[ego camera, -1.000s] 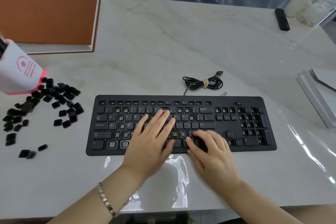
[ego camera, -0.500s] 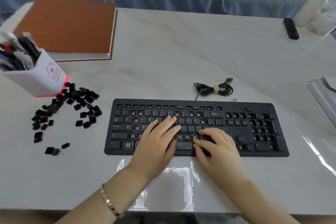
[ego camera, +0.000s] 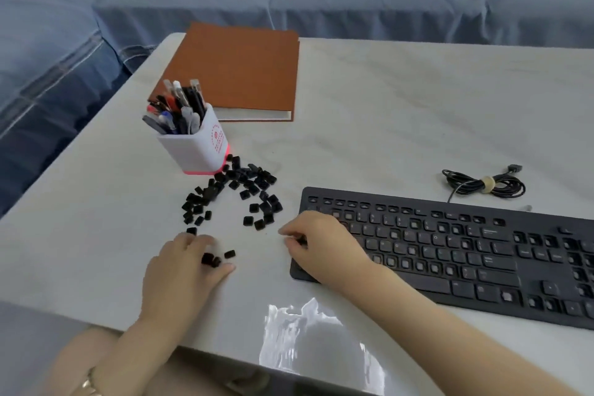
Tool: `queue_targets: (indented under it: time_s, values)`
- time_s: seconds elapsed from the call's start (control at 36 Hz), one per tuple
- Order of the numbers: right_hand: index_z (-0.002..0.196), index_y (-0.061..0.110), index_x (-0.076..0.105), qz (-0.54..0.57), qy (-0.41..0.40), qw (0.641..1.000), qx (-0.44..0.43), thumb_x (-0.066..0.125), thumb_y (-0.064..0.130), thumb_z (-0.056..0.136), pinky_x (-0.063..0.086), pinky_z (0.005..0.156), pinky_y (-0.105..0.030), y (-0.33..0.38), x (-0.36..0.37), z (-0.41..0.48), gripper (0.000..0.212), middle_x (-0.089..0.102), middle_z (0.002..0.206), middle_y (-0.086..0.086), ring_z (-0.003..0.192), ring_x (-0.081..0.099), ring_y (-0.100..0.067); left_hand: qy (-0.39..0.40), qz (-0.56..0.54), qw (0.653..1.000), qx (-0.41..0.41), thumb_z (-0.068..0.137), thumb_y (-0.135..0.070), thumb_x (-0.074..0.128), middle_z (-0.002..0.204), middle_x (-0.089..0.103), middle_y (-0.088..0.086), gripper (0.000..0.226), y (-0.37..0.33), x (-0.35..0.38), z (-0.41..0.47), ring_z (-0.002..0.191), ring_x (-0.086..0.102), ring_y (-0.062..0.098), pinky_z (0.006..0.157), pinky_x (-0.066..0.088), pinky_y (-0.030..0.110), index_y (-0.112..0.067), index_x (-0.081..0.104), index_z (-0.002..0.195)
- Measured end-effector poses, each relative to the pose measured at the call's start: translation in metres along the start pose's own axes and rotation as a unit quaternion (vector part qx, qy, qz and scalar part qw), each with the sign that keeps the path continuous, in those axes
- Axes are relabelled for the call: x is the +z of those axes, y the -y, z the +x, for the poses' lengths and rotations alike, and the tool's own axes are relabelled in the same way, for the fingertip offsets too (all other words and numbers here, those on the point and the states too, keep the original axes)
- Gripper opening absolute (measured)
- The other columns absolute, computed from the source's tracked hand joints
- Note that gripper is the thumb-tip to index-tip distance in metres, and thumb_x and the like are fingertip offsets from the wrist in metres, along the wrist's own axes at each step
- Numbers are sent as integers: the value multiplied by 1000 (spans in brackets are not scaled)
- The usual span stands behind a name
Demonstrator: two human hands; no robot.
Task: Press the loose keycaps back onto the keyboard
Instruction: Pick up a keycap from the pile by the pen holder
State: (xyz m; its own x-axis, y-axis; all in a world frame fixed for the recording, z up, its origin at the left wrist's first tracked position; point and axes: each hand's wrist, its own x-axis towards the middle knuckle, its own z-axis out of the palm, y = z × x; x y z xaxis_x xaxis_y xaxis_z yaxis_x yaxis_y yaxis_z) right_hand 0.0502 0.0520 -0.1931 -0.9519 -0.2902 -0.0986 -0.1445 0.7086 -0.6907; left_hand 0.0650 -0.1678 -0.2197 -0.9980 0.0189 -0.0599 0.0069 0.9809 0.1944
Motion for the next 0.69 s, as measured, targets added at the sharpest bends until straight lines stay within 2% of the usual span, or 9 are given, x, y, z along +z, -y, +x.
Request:
queue_targets:
  time_s: [0.06, 0.17, 0.31, 0.42, 0.5, 0.56, 0.61, 0.67, 0.69]
  values:
    - [121, 19, 60, -15, 30, 999, -4, 46, 17, 94, 39, 96, -28, 6, 9, 9, 30, 55, 124, 1, 113, 51, -15, 10, -67, 998, -17, 81, -44, 68, 108, 54, -6, 36, 8, 2, 0, 89, 55, 13, 68, 39, 25, -23, 64, 110]
    - [127, 18, 56, -49, 85, 995, -27, 47, 17, 95, 40, 96, -31, 19, 31, 26, 33, 49, 128, -2, 115, 50, -20, 7, -150, 989, 2, 87, -27, 65, 97, 49, -10, 15, 14, 6, 1, 77, 53, 3, 66, 36, 12, -18, 66, 99]
    - [134, 16, 48, -92, 117, 987, -58, 49, 20, 95, 36, 97, -32, 28, 57, 42, 39, 44, 132, -3, 123, 40, -20, 1, -152, 988, -9, 91, -19, 60, 101, 48, -5, 14, 14, 9, 3, 77, 55, 12, 69, 36, 21, -13, 63, 102]
    - [125, 10, 56, -139, 107, 982, -62, 48, 18, 96, 40, 88, -34, 31, 73, 49, 31, 45, 121, -7, 117, 39, -23, -15, -150, 989, -5, 88, -15, 61, 95, 51, -1, 8, 15, 9, 5, 72, 55, 16, 61, 36, 12, -10, 61, 94]
    - [116, 6, 60, -140, 99, 984, -53, 47, 19, 96, 42, 86, -34, 30, 78, 51, 27, 47, 117, -7, 114, 40, -23, -26, -125, 992, -1, 82, -7, 63, 84, 50, 3, 6, 13, 11, 7, 61, 53, 23, 57, 43, 27, -6, 58, 86]
    - [110, 4, 62, -108, 92, 989, -40, 48, 21, 95, 43, 86, -35, 28, 76, 49, 27, 50, 112, -8, 108, 46, -23, -38, -109, 993, 25, 74, 1, 68, 73, 46, 5, 13, 13, 15, 9, 47, 43, 21, 43, 38, 29, -3, 56, 79]
    - [101, 6, 66, -35, 61, 997, -12, 52, 21, 92, 44, 80, -29, 27, 69, 43, 22, 54, 97, -4, 90, 53, -17, -37, -90, 994, 45, 66, 6, 72, 67, 44, 7, 21, 13, 16, 9, 40, 32, 15, 38, 27, 19, -2, 55, 74]
    - [90, 11, 68, 98, 13, 994, 51, 60, 18, 86, 45, 69, -17, 26, 58, 34, 11, 57, 75, 5, 67, 53, -3, -34, -73, 996, 48, 62, 8, 74, 65, 42, 8, 26, 11, 17, 10, 39, 30, 16, 37, 21, 15, -3, 52, 71]
    - [85, 12, 67, 182, -5, 979, 93, 64, 14, 83, 45, 63, -12, 25, 51, 29, 4, 57, 67, 8, 57, 54, 1, -30, -69, 996, 51, 60, 9, 74, 63, 41, 7, 29, 9, 17, 10, 38, 29, 15, 37, 19, 15, -4, 50, 69]
